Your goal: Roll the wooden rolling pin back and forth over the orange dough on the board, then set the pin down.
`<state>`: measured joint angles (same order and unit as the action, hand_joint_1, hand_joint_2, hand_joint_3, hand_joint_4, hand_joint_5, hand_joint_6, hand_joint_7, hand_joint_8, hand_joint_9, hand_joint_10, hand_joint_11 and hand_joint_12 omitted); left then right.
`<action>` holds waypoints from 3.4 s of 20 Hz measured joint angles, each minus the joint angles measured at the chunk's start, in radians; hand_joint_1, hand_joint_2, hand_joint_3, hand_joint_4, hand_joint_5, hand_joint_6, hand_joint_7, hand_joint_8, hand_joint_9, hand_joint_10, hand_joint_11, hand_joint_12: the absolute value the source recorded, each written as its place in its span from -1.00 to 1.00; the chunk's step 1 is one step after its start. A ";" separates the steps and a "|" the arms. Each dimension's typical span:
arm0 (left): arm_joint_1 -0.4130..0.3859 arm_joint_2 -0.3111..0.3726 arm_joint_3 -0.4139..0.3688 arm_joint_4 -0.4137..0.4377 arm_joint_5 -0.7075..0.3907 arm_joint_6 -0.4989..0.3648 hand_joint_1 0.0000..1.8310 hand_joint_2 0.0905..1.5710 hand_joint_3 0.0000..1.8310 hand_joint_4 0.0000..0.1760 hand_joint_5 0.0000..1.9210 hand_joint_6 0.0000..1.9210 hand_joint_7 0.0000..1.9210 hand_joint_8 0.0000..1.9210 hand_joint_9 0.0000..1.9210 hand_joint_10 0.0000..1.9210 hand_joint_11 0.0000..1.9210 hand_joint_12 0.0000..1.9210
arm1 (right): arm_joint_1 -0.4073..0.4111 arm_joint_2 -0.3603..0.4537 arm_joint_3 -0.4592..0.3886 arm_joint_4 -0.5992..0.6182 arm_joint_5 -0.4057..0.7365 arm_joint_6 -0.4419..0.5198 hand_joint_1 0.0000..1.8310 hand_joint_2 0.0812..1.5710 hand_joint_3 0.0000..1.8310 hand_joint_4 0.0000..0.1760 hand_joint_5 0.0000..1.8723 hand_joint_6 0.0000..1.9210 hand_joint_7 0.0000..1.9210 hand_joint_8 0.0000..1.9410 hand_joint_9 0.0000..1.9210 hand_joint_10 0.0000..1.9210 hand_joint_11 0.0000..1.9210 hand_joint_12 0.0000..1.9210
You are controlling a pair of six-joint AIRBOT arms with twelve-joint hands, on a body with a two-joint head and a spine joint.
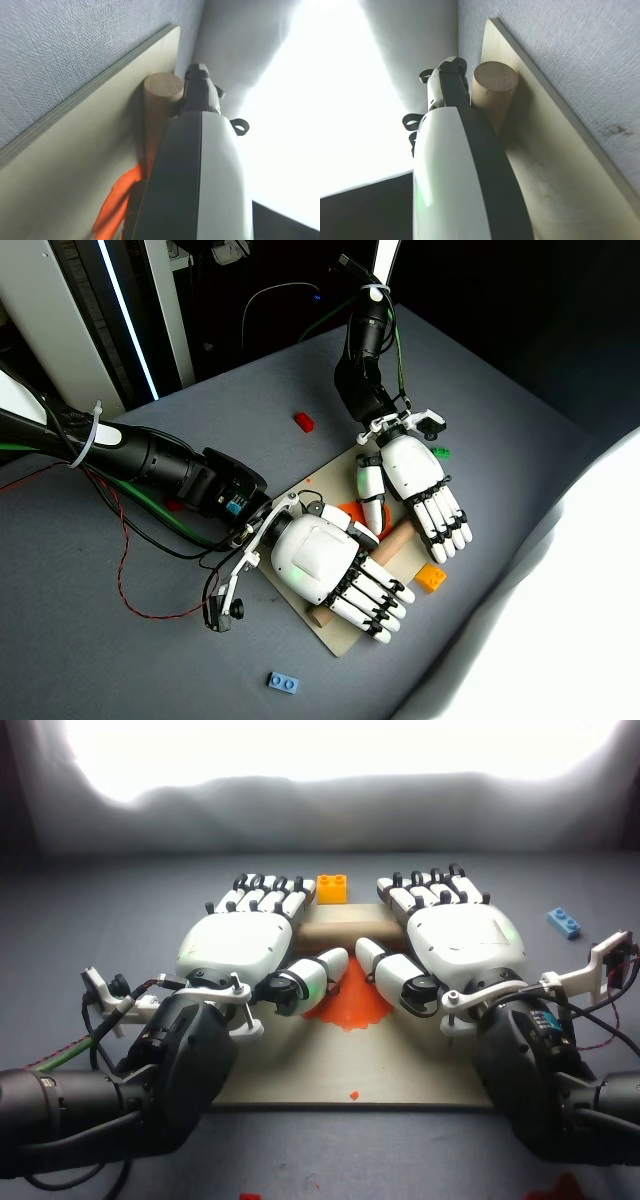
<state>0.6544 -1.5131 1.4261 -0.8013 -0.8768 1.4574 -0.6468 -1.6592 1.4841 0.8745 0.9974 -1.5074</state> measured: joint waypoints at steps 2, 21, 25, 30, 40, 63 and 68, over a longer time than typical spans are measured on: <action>-0.002 -0.003 0.007 0.001 0.002 0.000 -1.00 0.82 -1.00 -1.00 -0.88 -0.98 -0.84 -0.98 -0.89 -0.97 -1.00 -1.00 | 0.000 0.000 0.002 0.000 0.000 0.000 -1.00 0.82 -1.00 -1.00 -0.72 -0.99 -0.68 -0.99 -0.73 -0.99 -1.00 -0.38; -0.027 -0.014 0.044 -0.015 0.040 -0.039 -1.00 0.83 -1.00 -1.00 -0.83 -0.99 -0.79 -1.00 -0.87 -1.00 -1.00 -0.99 | 0.000 -0.005 0.016 0.001 -0.001 0.011 -1.00 0.82 -1.00 -1.00 -0.71 -1.00 -0.66 -1.00 -0.74 -1.00 -1.00 -0.43; -0.027 -0.014 0.043 -0.015 0.040 -0.039 -1.00 0.83 -1.00 -1.00 -0.81 -0.99 -0.80 -1.00 -0.88 -1.00 -0.99 -0.98 | 0.000 -0.005 0.018 0.001 -0.002 0.013 -1.00 0.83 -1.00 -1.00 -0.68 -0.99 -0.66 -1.00 -0.70 -0.99 -1.00 -0.28; -0.029 -0.013 0.035 -0.021 0.039 -0.038 -1.00 0.85 -0.99 -1.00 -0.83 -0.99 -0.83 -0.99 -0.90 -1.00 -0.99 -0.99 | 0.000 -0.005 0.025 -0.004 -0.006 0.013 -1.00 0.84 -1.00 -1.00 -0.66 -0.99 -0.65 -1.00 -0.69 -0.99 -1.00 -0.36; -0.028 0.002 0.007 -0.020 0.029 -0.038 -1.00 0.85 -1.00 -1.00 -0.82 -0.99 -0.79 -0.99 -0.88 -0.99 -0.98 -0.98 | 0.000 -0.005 0.031 -0.007 -0.008 0.013 -1.00 0.85 -1.00 -1.00 -0.69 -1.00 -0.68 -1.00 -0.73 -1.00 -1.00 -0.45; -0.001 0.029 -0.050 0.000 -0.003 -0.022 -1.00 0.85 -1.00 -1.00 -0.83 -0.99 -0.81 -1.00 -0.89 -1.00 -0.98 -0.97 | -0.001 -0.007 0.010 0.004 0.036 -0.018 -1.00 0.87 -1.00 -1.00 -0.73 -0.99 -0.71 -1.00 -0.75 -1.00 -1.00 -0.50; 0.006 0.040 -0.072 0.005 -0.008 -0.018 -1.00 0.86 -1.00 -1.00 -0.85 -1.00 -0.82 -1.00 -0.91 -1.00 -1.00 -0.95 | -0.011 0.005 -0.008 0.015 0.065 -0.038 -1.00 0.86 -1.00 -1.00 -0.74 -1.00 -0.73 -1.00 -0.76 -1.00 -1.00 -0.51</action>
<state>0.6605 -1.4727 1.3540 -0.7959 -0.8852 1.4395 -0.6579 -1.6543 1.4757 0.8898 1.0626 -1.5455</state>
